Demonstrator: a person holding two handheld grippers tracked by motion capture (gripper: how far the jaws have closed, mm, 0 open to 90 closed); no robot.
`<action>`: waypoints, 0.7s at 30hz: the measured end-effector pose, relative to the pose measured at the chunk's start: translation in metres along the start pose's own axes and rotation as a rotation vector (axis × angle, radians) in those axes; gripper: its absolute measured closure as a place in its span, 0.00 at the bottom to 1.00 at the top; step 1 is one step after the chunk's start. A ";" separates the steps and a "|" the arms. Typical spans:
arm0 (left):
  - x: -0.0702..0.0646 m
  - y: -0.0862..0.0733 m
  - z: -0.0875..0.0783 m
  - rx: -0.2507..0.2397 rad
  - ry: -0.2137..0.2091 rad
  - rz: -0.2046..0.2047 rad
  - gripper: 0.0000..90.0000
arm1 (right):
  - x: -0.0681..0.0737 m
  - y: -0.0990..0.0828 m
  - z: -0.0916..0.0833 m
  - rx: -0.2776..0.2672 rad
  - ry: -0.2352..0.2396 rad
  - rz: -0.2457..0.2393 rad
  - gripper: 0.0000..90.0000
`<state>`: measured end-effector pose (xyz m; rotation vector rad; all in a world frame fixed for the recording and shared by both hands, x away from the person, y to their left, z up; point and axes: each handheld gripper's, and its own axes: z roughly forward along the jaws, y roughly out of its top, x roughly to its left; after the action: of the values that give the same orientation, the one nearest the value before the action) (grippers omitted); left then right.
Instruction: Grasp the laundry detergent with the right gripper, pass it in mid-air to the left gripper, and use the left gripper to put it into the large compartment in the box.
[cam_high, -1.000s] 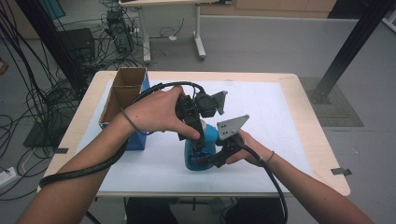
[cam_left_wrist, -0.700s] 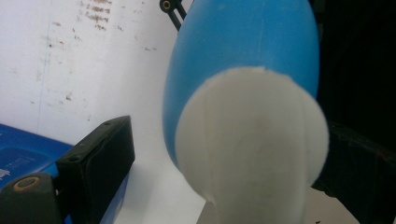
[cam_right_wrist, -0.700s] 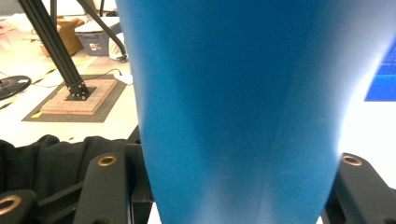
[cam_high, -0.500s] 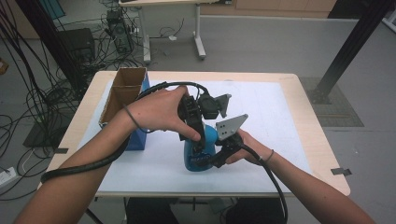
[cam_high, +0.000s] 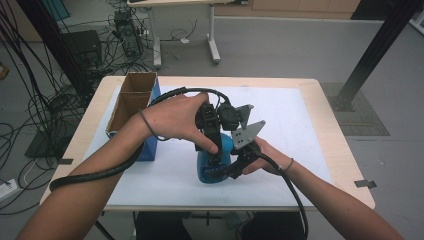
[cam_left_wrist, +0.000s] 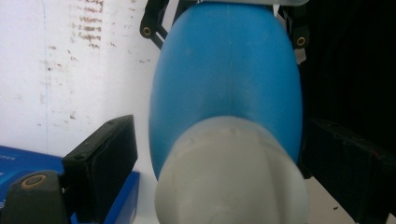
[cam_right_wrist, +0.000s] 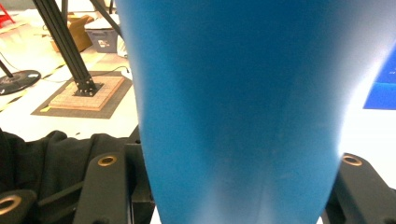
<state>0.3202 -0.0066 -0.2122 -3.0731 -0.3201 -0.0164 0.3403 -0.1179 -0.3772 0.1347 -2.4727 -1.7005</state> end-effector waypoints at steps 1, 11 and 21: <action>0.000 0.001 0.000 0.005 -0.001 0.000 0.13 | 0.000 0.000 0.000 0.000 0.001 0.001 0.46; 0.001 0.001 0.000 0.013 0.012 0.007 0.29 | 0.000 0.000 0.001 -0.002 0.001 0.001 0.46; 0.001 0.001 0.001 0.002 0.008 -0.005 0.41 | 0.000 0.000 0.002 -0.006 0.000 0.007 0.46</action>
<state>0.3218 -0.0077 -0.2130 -3.0692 -0.3272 -0.0281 0.3400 -0.1163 -0.3783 0.1250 -2.4645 -1.7048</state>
